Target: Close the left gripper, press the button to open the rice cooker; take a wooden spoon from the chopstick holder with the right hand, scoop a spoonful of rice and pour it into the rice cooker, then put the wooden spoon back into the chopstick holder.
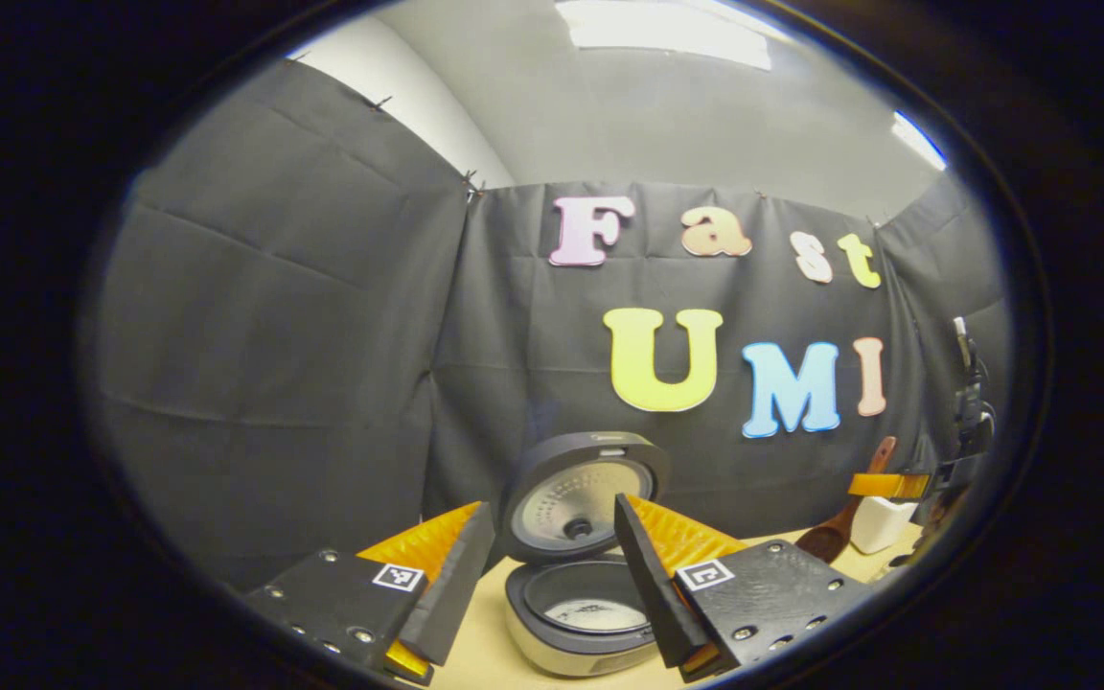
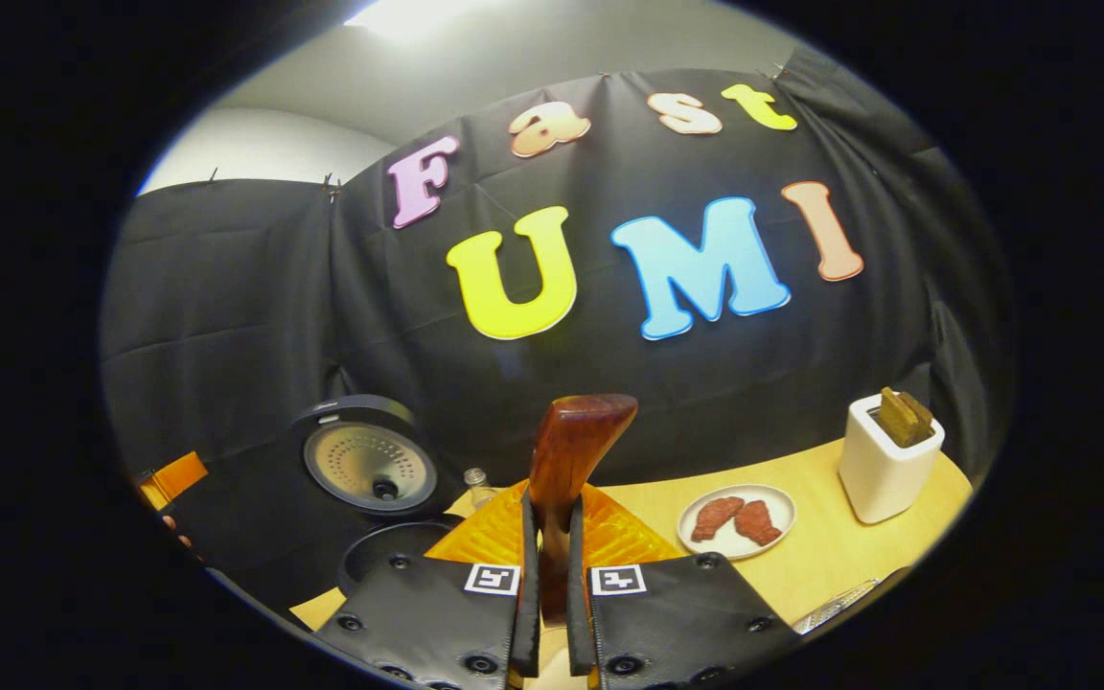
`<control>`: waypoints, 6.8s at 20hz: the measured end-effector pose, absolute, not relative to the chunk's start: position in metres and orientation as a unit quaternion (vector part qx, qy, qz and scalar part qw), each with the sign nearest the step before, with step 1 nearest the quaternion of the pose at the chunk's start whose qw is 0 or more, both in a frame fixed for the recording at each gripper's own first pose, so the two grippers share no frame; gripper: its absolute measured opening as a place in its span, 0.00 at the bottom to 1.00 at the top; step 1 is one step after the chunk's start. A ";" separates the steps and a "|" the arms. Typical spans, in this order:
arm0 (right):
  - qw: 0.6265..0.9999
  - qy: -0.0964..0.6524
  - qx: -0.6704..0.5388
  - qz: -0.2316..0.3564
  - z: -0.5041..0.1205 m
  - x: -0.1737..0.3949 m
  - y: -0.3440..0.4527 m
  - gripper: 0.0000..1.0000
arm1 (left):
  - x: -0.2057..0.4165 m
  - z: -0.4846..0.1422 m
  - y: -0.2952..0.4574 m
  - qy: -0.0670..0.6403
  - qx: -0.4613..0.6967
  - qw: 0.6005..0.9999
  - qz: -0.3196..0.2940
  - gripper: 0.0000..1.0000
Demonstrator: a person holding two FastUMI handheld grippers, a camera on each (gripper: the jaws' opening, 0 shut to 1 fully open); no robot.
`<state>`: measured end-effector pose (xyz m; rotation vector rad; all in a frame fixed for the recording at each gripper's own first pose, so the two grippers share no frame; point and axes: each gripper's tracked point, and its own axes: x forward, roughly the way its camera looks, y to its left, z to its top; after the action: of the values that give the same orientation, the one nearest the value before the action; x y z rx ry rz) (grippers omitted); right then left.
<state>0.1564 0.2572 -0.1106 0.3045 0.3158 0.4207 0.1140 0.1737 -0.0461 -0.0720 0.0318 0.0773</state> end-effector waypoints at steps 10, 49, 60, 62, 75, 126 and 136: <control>0.972 0.165 0.133 0.106 -0.132 0.149 0.123 0.13 | 0.115 -0.028 0.102 0.005 -0.047 0.999 -0.013 0.79; 0.980 0.194 0.042 -0.025 -0.179 0.078 -0.015 0.98 | 0.137 -0.001 0.064 0.005 0.000 1.000 -0.006 0.80; 0.991 0.126 -0.010 -0.044 -0.118 0.073 0.017 0.98 | 0.269 0.016 0.106 -0.016 0.009 1.000 -0.008 0.81; 0.991 0.125 -0.006 -0.048 -0.115 0.073 0.024 0.98 | 0.296 0.010 0.115 -0.009 0.004 1.000 -0.007 0.80; 0.988 0.145 -0.026 -0.043 -0.124 0.077 0.044 0.98 | 0.414 -0.070 0.154 0.059 0.030 0.997 0.024 0.82; 0.989 0.140 0.006 0.036 -0.113 0.055 0.010 0.99 | 0.191 -0.272 0.058 0.190 0.002 0.982 -0.012 0.83; 0.989 0.141 0.015 0.043 -0.117 0.062 0.019 0.99 | 0.189 -0.275 0.055 0.155 0.009 0.988 0.006 0.84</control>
<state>0.0617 0.0187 -0.1166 0.0309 0.2837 0.0860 0.1893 0.0545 -0.2750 0.0185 0.3104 0.0125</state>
